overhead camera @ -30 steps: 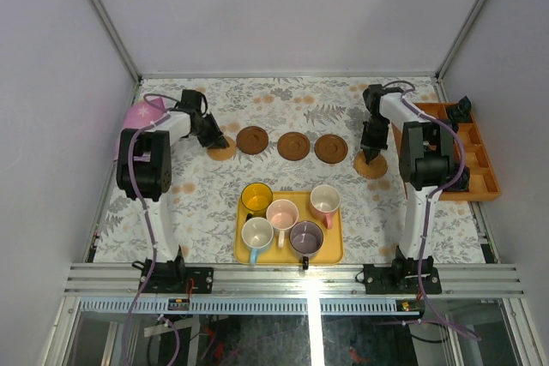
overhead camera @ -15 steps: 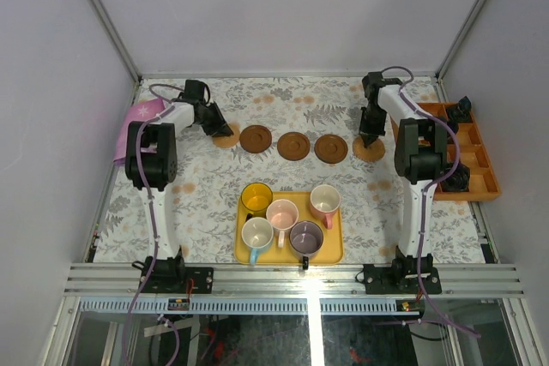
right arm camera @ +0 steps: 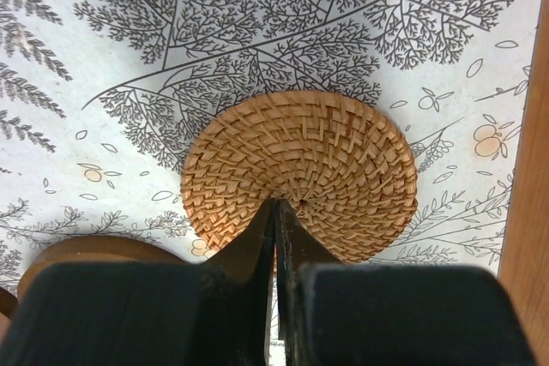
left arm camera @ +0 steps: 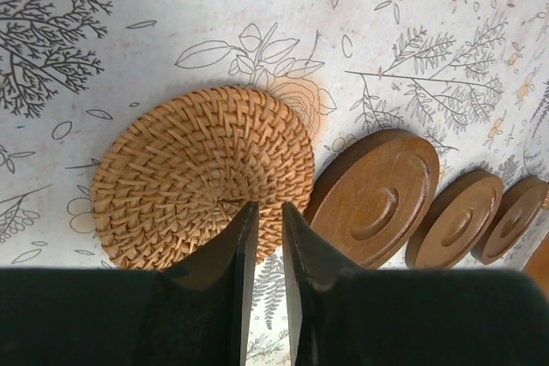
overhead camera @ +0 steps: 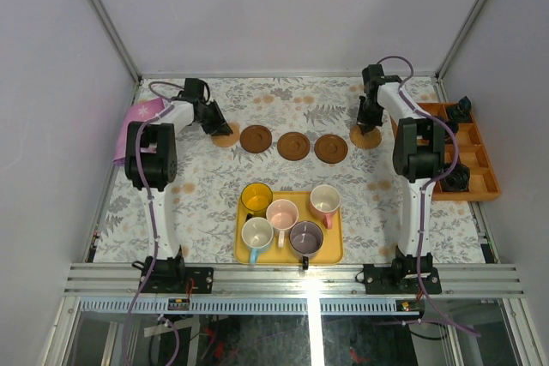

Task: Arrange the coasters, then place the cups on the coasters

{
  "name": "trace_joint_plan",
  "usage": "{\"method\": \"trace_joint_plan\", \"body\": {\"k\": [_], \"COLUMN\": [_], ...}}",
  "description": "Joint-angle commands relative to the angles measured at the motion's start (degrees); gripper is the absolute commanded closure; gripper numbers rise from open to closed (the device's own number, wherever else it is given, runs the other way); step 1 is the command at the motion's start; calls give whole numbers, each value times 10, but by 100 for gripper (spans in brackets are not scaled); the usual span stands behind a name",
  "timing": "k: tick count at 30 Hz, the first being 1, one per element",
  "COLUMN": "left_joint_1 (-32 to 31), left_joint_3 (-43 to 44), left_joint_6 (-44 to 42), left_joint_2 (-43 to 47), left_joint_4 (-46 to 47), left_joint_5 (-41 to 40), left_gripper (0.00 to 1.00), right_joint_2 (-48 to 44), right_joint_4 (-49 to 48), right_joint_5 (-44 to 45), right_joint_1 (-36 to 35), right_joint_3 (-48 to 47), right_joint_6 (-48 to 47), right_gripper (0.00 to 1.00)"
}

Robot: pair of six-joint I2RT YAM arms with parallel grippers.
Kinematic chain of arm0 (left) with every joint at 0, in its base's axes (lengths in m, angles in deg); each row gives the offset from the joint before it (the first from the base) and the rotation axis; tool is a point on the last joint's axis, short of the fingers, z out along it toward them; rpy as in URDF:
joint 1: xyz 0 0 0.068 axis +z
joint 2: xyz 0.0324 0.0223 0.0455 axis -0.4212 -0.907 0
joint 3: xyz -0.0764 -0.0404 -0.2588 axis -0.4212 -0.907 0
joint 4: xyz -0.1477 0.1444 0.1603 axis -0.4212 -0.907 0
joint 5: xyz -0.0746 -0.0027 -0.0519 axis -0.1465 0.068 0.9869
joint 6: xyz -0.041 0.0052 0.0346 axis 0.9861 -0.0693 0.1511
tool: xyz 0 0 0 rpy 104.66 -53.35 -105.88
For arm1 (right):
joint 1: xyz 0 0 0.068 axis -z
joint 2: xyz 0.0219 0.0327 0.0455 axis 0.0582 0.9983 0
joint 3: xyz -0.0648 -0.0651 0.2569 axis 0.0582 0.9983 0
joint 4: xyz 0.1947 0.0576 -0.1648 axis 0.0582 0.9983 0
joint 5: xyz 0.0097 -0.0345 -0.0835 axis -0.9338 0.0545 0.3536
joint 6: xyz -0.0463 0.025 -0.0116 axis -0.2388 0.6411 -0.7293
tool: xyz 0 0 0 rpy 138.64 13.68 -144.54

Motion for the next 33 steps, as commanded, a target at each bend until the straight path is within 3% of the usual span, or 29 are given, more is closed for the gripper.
{"method": "trace_joint_plan", "body": {"k": [1, 6, 14, 18, 24, 33], "left_joint_1": [4, -1, -22, -44, -91, -126], "left_joint_3": [-1, 0, -28, -54, -73, -59], "left_joint_6": [-18, -17, -53, -76, -117, -124], "left_joint_2": [43, 79, 103, 97, 89, 63], "left_joint_4": [-3, 16, 12, 11, -22, -27], "left_joint_5": [20, 30, 56, 95, 111, 145], "left_gripper": [82, 77, 78, 78, 65, 60], "right_joint_2": [-79, -140, -188, -204, -226, -231], "right_joint_4": [-28, -48, -32, -29, -26, -43], "right_joint_5": [-1, 4, 30, 27, 19, -26], "right_joint_1": [1, -14, -73, -96, -119, -134], "right_joint_3": [12, 49, 120, 169, 222, 280], "right_joint_6": [-14, -19, -37, -29, -15, 1], "right_gripper": [99, 88, 90, 82, 70, 61]}}
